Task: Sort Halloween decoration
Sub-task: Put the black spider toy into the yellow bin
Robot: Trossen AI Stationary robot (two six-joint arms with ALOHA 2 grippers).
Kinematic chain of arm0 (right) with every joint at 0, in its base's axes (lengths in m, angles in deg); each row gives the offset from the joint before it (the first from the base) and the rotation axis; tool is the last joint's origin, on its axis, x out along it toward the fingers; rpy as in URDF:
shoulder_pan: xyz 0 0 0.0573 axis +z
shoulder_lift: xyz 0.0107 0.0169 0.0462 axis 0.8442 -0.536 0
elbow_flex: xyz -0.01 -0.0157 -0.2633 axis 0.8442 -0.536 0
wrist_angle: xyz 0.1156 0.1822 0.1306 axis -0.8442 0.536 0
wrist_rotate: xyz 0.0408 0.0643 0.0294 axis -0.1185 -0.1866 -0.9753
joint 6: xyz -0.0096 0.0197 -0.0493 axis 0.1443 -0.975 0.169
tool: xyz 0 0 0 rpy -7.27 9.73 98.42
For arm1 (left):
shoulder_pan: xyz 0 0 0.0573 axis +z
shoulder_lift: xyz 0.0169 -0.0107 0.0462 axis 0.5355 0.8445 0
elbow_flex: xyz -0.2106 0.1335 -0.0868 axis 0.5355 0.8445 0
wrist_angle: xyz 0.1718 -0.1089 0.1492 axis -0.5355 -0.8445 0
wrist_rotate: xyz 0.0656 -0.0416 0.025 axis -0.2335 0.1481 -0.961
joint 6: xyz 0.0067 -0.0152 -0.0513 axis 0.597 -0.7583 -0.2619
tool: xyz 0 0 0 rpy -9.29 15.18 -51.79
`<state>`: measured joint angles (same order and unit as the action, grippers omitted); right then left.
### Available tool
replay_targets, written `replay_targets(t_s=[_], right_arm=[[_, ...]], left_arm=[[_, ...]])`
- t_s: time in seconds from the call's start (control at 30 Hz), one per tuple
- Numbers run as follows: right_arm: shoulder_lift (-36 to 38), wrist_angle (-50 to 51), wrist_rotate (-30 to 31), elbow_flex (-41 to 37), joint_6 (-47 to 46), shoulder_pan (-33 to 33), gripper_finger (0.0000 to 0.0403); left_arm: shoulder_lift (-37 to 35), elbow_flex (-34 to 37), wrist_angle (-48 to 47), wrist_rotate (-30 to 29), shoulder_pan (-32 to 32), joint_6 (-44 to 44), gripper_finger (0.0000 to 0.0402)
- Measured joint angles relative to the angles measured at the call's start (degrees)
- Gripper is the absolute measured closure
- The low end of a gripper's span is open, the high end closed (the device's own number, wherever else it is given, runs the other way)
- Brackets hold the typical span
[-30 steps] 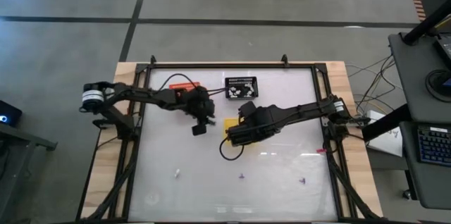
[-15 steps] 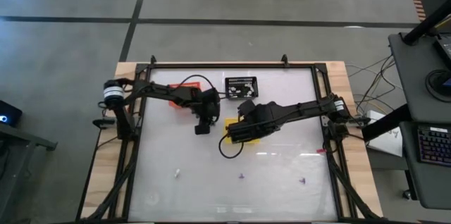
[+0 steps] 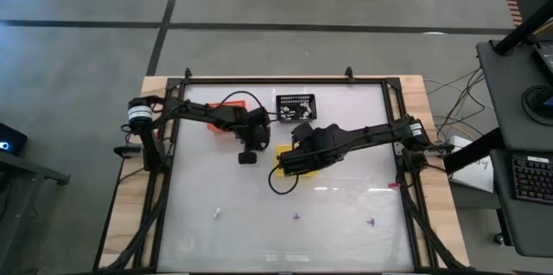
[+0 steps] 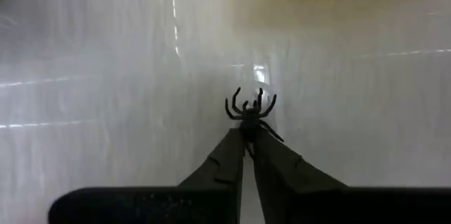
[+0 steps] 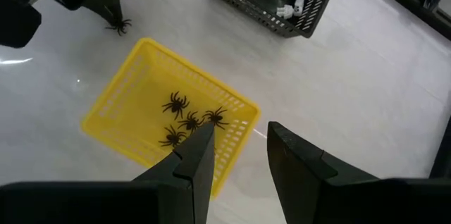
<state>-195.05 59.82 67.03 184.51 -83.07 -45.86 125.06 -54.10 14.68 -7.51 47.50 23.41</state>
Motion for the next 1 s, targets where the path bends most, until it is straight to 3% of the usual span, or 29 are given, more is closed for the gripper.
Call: replay_targets(t_s=[0.23, 0.63, 1.0], right_arm=[[0.0, 0.0, 0.13, 0.0, -0.72, -0.02, 0.0282], [-0.01, -0.02, 0.16, -0.02, -1.61, -0.02, 0.0282], [-0.01, -0.05, 0.22, -0.04, -2.05, 0.0, 0.0282]], left_arm=[[-1.14, 0.2, -0.41, 1.89, -0.04, 0.95, 0.0399], [-10.97, 0.29, -5.05, 3.79, 0.06, 2.15, 0.0401], [-9.28, -12.25, -2.99, 9.02, 0.07, 2.58, 0.0401]])
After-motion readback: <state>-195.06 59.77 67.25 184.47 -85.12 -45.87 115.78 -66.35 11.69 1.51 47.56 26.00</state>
